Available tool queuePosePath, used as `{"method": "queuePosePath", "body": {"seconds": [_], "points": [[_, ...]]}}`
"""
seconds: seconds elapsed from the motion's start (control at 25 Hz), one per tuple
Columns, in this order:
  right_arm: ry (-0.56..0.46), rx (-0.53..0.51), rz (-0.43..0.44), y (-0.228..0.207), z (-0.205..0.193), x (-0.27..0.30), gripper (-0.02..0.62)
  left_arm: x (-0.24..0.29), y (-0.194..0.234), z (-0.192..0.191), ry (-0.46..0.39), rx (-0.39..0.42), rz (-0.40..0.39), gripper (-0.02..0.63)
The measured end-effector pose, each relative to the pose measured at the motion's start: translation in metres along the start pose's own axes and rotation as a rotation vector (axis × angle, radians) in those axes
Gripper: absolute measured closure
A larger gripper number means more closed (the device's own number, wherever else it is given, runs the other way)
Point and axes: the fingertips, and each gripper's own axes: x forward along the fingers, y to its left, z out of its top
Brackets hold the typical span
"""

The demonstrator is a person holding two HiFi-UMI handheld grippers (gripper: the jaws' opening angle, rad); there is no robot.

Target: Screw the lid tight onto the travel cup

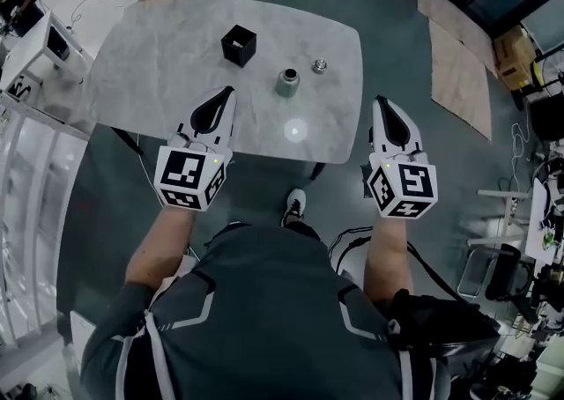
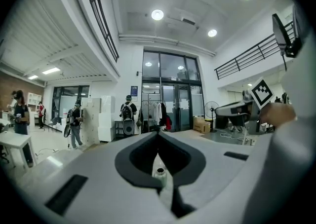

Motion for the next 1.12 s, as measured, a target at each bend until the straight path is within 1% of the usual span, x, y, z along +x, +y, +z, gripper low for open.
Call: {"method": "queuePosePath", "body": {"seconds": [0.36,0.56,0.68,0.84,0.92,1.0,1.12], "points": [[-0.035,-0.001,0.112,-0.081,-0.003,0.060,0.568,0.094,-0.024,0.006,0.024,0.012,0.049,0.597],[-0.052,0.015,0.193,-0.105,-0.009,0.085,0.568,0.124,-0.027,0.004,0.054,0.013,0.104,0.597],[-0.042,0.012,0.223,-0.114,-0.016,0.104,0.568,0.137,-0.026,0.000,0.063,0.011,0.105,0.597],[0.013,0.023,0.240,-0.117,-0.038,0.134,0.566,0.151,-0.016,-0.021,0.104,0.009,0.102,0.595],[0.042,0.019,0.238,-0.116,-0.048,0.149,0.565,0.161,-0.009,-0.037,0.136,0.007,0.079,0.595],[0.064,0.018,0.231,-0.115,-0.059,0.164,0.565,0.171,-0.003,-0.057,0.170,-0.004,0.045,0.595],[0.111,0.017,0.230,-0.111,-0.081,0.181,0.565,0.181,0.002,-0.092,0.211,-0.021,0.022,0.592]]}}
